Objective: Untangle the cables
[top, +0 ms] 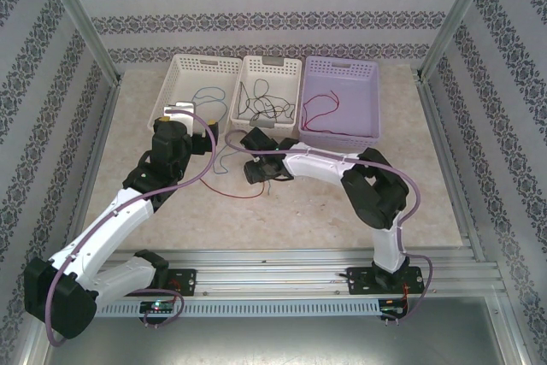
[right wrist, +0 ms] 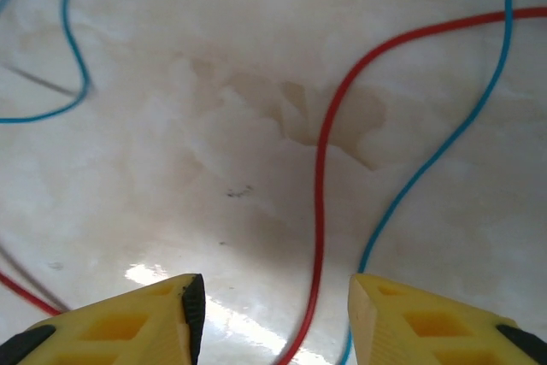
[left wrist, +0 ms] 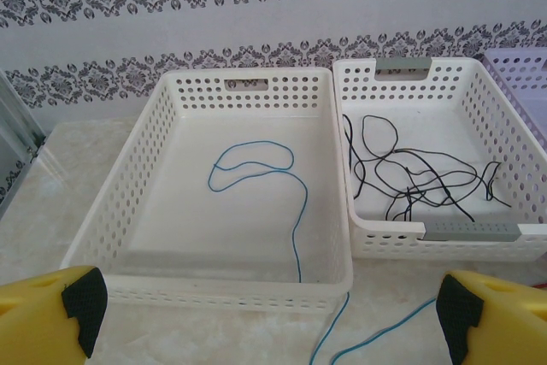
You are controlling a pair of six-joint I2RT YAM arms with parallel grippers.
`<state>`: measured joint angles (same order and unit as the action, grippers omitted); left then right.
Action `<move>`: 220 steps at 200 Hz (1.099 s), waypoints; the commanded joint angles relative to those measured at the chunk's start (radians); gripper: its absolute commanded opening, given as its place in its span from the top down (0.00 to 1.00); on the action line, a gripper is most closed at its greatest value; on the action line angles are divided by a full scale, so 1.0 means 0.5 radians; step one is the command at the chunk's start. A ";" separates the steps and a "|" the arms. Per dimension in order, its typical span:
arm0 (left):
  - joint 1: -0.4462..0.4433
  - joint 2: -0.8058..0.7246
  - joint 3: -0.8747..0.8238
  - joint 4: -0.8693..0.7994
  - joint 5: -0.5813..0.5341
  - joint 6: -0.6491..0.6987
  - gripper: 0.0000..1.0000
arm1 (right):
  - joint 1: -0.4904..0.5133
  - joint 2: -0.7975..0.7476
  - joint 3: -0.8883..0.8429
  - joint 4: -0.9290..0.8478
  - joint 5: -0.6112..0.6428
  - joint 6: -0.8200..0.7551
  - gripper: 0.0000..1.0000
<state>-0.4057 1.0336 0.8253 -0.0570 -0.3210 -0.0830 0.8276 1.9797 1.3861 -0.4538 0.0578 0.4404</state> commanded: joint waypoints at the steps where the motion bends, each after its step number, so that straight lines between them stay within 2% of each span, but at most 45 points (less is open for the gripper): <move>1: -0.011 0.004 0.064 -0.021 0.003 -0.007 0.00 | 0.011 0.079 0.075 -0.082 0.124 -0.036 0.53; 41: -0.011 0.003 0.063 -0.019 -0.004 -0.003 0.00 | 0.011 0.195 0.117 -0.100 0.118 -0.036 0.54; 85: -0.011 0.008 0.064 -0.021 -0.002 0.000 0.00 | 0.011 0.253 0.142 -0.105 0.088 -0.021 0.63; 120: -0.011 0.008 0.067 -0.019 -0.004 0.000 0.00 | 0.009 0.217 0.114 -0.094 0.105 0.000 0.76; 147: -0.011 0.005 0.067 -0.021 -0.007 0.000 0.00 | 0.014 0.207 0.139 -0.147 0.120 -0.019 0.90; 169: -0.011 0.003 0.067 -0.021 -0.006 -0.001 0.00 | 0.014 0.180 0.121 -0.139 0.121 -0.016 0.95; 199: -0.011 0.000 0.064 -0.020 -0.011 0.002 0.00 | 0.031 0.113 0.124 -0.186 0.146 -0.021 0.97; 220: -0.011 -0.001 0.067 -0.020 -0.006 0.003 0.00 | 0.084 0.013 0.140 -0.265 0.252 -0.062 0.97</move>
<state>-0.4057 1.0336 0.8253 -0.0574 -0.3214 -0.0830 0.8341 2.0682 1.4410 -0.5182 0.1261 0.4370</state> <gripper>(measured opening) 0.999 0.046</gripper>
